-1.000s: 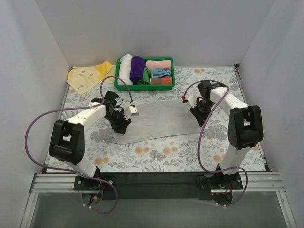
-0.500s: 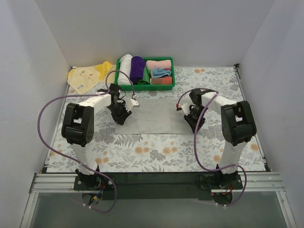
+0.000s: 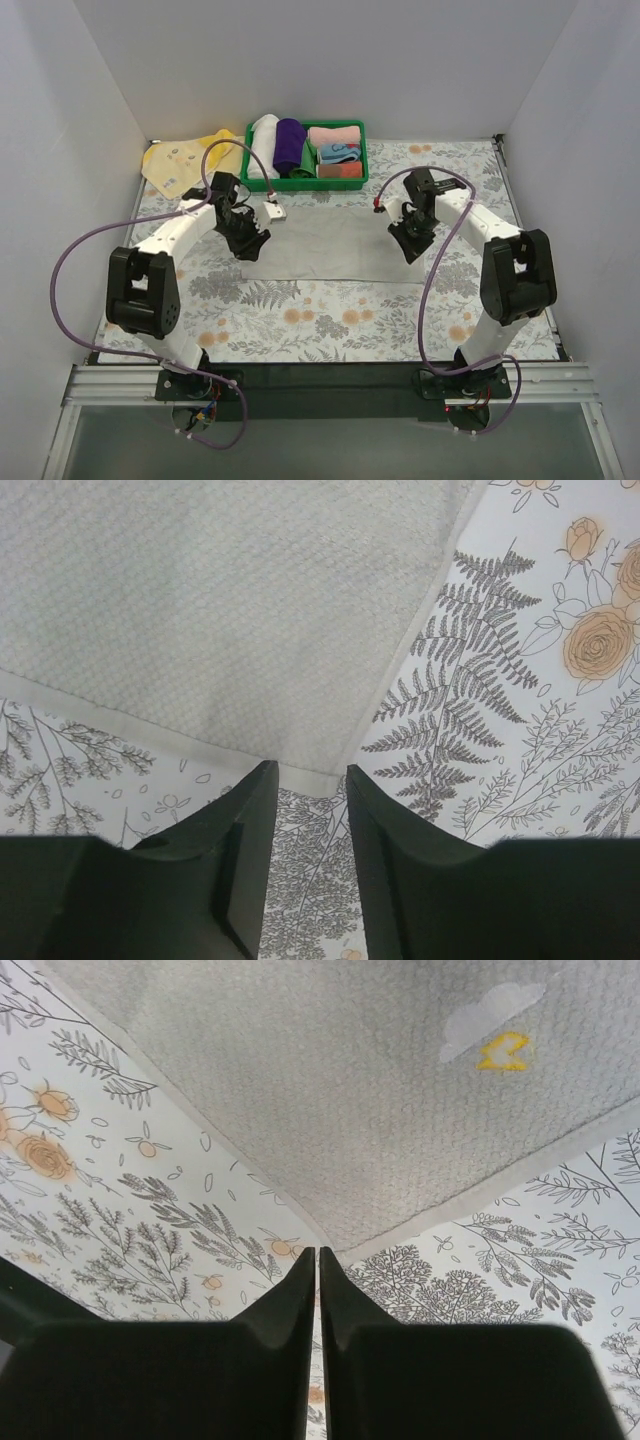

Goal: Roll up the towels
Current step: Flatten the towel

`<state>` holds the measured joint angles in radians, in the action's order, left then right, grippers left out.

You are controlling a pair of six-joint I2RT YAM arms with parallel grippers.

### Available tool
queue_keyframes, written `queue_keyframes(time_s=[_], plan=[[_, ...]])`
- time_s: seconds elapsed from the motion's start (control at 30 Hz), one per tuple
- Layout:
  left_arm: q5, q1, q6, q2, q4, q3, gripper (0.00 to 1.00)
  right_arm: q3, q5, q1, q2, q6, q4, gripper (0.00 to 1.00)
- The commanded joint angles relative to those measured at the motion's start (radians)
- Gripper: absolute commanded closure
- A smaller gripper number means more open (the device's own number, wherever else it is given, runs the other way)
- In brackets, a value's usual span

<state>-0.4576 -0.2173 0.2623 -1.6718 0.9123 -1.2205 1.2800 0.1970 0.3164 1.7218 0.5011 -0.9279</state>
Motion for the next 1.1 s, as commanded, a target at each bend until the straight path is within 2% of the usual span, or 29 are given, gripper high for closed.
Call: queue_keyframes(time_s=[0.0, 0.27, 0.43, 0.57, 0.87, 1.07], plan=[[-0.026, 0.002, -0.029, 0.017, -0.010, 0.055, 0.70, 0.002, -0.065, -0.002, 0.036, -0.024, 0.009, 0.91], [0.054, -0.001, -0.075, -0.017, -0.108, 0.140, 0.77, -0.070, -0.185, -0.002, 0.097, -0.053, 0.070, 0.94], [0.248, 0.004, -0.087, -0.049, -0.219, 0.229, 0.83, -0.097, -0.249, -0.002, 0.142, -0.053, 0.106, 0.96], [0.307, 0.019, -0.064, -0.051, -0.240, 0.297, 0.86, -0.142, -0.316, -0.019, 0.162, -0.036, 0.132, 0.97], [0.324, 0.039, 0.012, 0.023, -0.181, 0.389, 0.90, -0.194, -0.355, -0.089, 0.160, 0.014, 0.158, 0.99], [0.263, 0.039, 0.052, 0.084, -0.095, 0.406, 0.93, -0.246, -0.292, -0.014, 0.105, 0.034, 0.121, 0.99]])
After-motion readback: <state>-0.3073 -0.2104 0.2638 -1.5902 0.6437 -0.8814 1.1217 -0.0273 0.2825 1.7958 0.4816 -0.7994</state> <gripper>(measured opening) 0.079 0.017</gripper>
